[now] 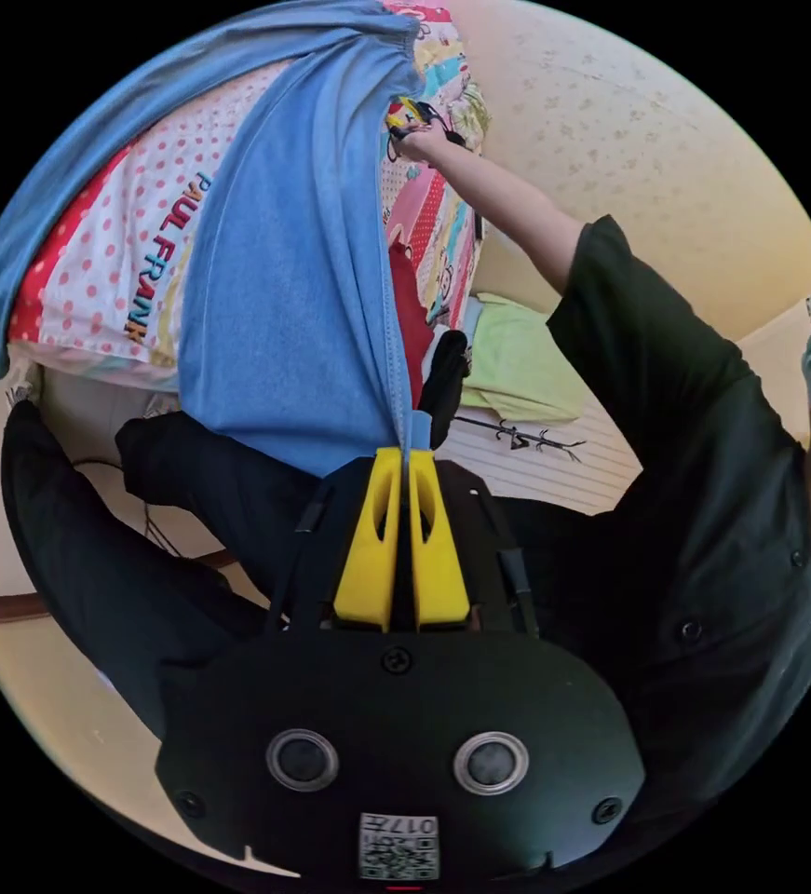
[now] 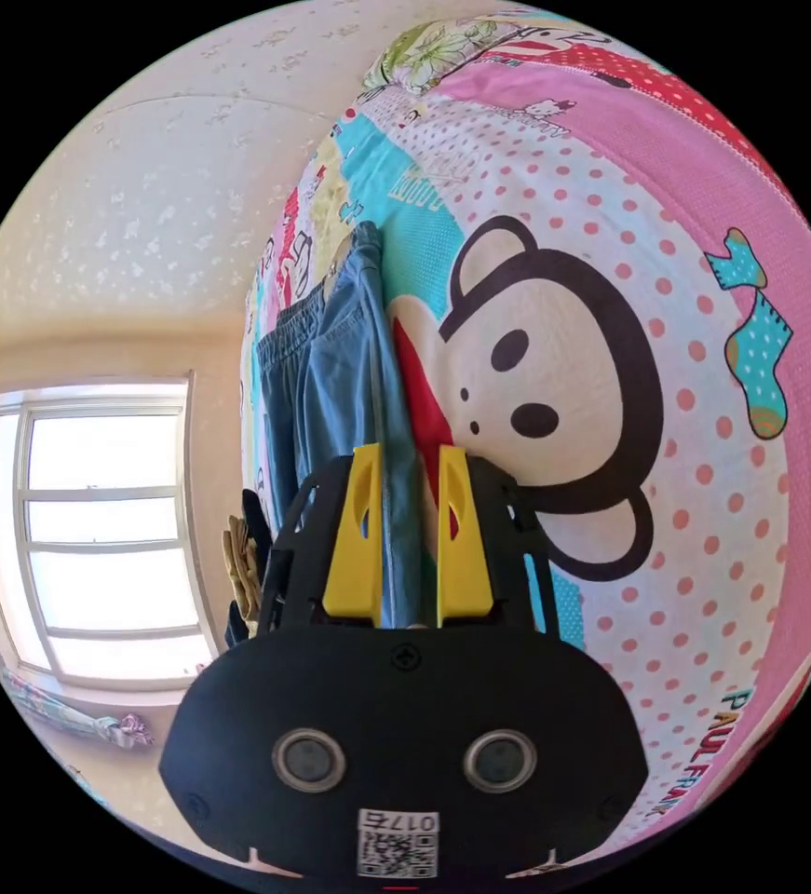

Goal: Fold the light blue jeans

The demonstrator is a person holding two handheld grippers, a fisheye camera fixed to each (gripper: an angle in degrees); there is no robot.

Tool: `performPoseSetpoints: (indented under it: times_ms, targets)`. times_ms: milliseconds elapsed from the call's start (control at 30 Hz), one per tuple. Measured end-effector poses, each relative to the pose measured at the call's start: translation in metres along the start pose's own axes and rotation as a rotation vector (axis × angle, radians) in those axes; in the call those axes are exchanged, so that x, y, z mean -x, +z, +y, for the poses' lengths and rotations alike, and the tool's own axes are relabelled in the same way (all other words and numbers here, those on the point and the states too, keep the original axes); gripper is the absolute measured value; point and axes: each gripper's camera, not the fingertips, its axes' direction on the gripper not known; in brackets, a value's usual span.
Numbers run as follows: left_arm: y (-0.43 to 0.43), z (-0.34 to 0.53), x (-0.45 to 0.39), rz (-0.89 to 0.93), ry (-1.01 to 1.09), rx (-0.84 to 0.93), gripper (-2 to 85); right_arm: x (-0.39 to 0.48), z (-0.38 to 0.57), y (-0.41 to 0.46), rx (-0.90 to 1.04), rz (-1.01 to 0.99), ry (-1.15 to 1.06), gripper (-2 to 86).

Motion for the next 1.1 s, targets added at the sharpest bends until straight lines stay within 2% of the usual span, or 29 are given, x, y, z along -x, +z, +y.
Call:
performPoseSetpoints:
  times_ms: [133,367,433,600,733,800,867,900,967,1000,1067,1100]
  targets:
    - [-0.060,-0.006,0.003,0.225,-0.042,-0.053,-0.9,0.002,-0.003,-0.003,0.090,-0.127,-0.034,2.0]
    - [-0.150,-0.026,-0.005,0.403,-0.119,-0.102,-0.9,0.058,0.002,-0.075,-0.040,-0.265,-0.102,0.6]
    - [-0.179,-0.036,0.001,0.536,-0.158,-0.147,-0.9,0.085,0.000,-0.080,-0.070,-0.310,-0.146,0.6]
    - [-0.240,-0.057,0.040,0.950,-0.264,-0.287,-1.0,0.182,0.004,0.001,-0.014,-0.364,-0.233,1.2]
    - [-0.304,-0.072,0.088,1.195,-0.328,-0.481,-0.9,0.239,0.026,0.136,0.071,-0.428,-0.187,4.4]
    - [-0.337,-0.078,0.112,1.174,-0.358,-0.552,-0.8,0.247,0.045,0.185,0.118,-0.465,-0.151,5.8]
    - [-0.369,-0.077,0.138,1.050,-0.432,-0.606,-0.6,0.259,0.082,0.222,0.191,-0.458,-0.199,7.3]
    - [-0.386,-0.070,0.153,0.931,-0.513,-0.638,-0.6,0.263,0.093,0.229,0.237,-0.432,-0.233,7.7]
    - [-0.407,-0.052,0.167,0.746,-0.661,-0.703,-0.5,0.272,0.151,0.241,0.441,-0.244,-0.427,8.7]
    - [-0.419,-0.041,0.169,0.618,-0.730,-0.745,-0.2,0.271,0.168,0.239,0.474,-0.190,-0.476,8.8]
    - [-0.434,-0.041,0.161,0.441,-0.744,-0.749,0.9,0.249,0.242,0.221,0.568,0.032,-0.592,8.8]
    - [-0.441,-0.054,0.150,0.339,-0.691,-0.719,4.0,0.240,0.260,0.215,0.582,0.081,-0.595,8.8]
